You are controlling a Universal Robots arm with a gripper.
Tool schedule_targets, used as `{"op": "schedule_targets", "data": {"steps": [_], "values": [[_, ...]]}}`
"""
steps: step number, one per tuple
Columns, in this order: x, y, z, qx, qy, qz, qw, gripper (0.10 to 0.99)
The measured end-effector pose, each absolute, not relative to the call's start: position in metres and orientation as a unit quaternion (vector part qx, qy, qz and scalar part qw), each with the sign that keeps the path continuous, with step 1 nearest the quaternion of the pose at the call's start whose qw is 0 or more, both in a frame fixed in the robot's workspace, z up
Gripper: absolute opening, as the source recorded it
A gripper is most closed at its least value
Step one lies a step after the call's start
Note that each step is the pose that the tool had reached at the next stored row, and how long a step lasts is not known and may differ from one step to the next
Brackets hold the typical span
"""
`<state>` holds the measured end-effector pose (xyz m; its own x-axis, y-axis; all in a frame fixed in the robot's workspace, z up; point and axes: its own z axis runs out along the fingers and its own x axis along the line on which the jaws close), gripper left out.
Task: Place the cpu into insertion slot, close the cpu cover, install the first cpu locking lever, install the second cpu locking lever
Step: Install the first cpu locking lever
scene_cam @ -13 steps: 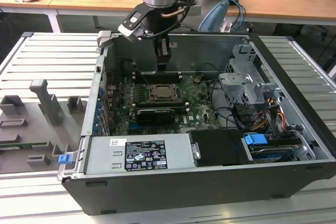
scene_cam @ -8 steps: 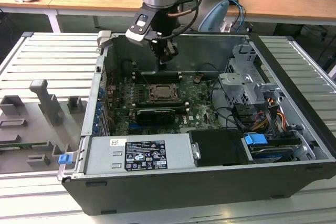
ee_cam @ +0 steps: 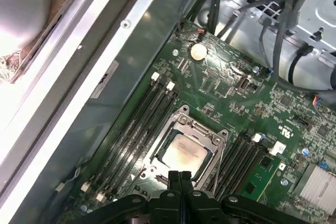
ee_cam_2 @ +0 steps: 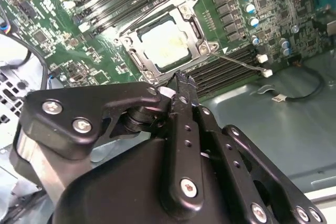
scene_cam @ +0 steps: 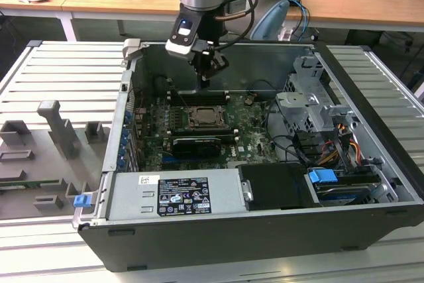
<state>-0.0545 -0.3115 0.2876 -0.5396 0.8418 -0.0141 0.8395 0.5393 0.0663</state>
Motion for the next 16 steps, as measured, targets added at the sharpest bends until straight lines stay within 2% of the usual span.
{"op": "schedule_targets", "data": {"steps": [16], "values": [[-0.0545,-0.3115,0.2867,0.353,0.935,0.029,0.018,0.106]]}}
